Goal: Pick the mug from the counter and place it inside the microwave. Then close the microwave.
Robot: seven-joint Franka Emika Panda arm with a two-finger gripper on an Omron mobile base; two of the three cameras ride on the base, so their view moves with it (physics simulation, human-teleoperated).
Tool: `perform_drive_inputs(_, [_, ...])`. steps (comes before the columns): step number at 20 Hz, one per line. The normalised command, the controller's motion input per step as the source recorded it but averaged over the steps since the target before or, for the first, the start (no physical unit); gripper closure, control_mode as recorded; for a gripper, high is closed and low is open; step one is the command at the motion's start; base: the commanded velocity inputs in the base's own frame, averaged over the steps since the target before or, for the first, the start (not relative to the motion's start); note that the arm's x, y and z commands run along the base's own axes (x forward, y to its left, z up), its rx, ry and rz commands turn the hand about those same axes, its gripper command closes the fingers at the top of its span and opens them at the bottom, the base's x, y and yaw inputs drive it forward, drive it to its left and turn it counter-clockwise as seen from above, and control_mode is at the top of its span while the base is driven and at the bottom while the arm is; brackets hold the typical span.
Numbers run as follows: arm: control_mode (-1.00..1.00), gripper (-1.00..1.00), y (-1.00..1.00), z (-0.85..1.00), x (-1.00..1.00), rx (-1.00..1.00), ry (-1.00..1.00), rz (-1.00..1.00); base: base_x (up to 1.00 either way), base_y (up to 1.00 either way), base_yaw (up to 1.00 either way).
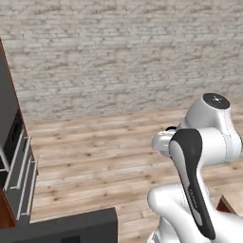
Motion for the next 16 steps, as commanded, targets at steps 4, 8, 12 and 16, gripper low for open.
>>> perform_drive_inputs(4, [1.00, 1.00, 0.00, 0.00, 0.00, 0.00, 0.00, 0.00, 1.00, 0.00, 0.24])
perform_drive_inputs(8, [1.00, 1.00, 0.00, 0.00, 0.00, 0.00, 0.00, 0.00, 0.72, 0.20, 0.46])
perform_drive_inputs(12, [1.00, 1.00, 0.00, 0.00, 0.00, 0.00, 0.00, 0.00, 0.00, 0.62, 0.81])
perform_drive_inputs(16, [1.00, 1.00, 0.00, 0.00, 0.00, 0.00, 0.00, 0.00, -0.10, 0.62, 0.88])
